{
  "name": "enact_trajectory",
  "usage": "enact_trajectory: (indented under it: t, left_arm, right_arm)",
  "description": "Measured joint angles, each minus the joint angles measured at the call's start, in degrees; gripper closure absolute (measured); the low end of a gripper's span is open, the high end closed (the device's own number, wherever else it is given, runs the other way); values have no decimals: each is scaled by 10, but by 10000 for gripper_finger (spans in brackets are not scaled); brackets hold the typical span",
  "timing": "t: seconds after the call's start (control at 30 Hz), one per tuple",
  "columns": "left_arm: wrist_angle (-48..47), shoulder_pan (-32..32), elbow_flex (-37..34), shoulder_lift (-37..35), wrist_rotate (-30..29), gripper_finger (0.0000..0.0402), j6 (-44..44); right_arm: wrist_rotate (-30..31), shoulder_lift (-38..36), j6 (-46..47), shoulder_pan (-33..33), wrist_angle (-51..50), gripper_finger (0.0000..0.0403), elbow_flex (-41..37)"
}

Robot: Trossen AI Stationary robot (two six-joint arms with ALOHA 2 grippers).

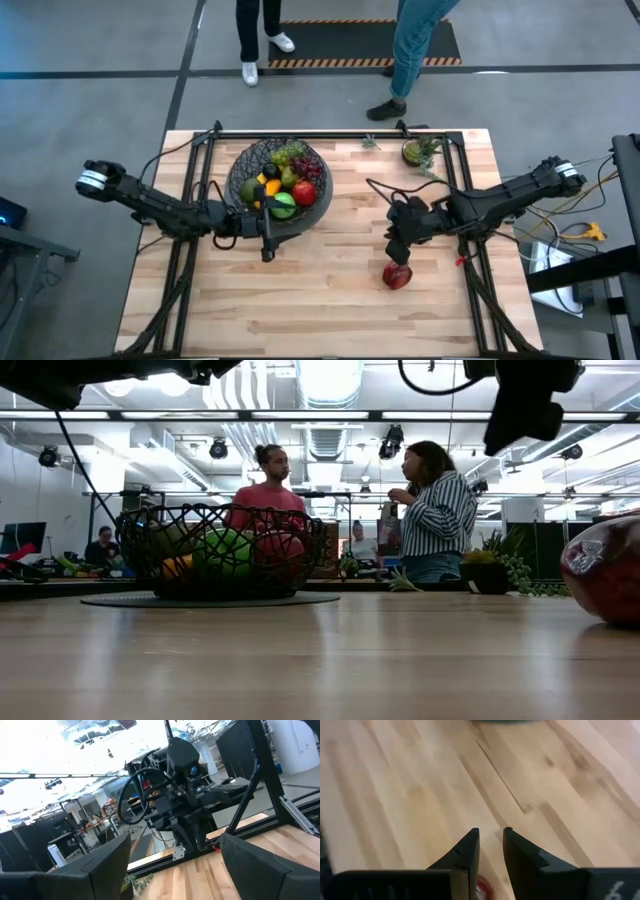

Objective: Build produce basket
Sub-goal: Put the red apple into the basket

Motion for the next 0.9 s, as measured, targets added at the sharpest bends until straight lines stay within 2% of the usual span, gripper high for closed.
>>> enact_trajectory:
  t: [0.27,0.5,0.67,0.9]
  left_arm:
    - [-1,0,0,0,0,114,8]
    - [-1,0,2,0,0,114,23]
    - [0,0,2,0,0,114,31]
    - [-1,0,3,0,0,113,31]
  right_arm:
    - [-9,103,6,16,-132,328,90]
    - [-18,173,42,14,-200,319,138]
    - [-52,203,111,14,-234,273,161]
    - [-108,221,247,14,-270,174,186]
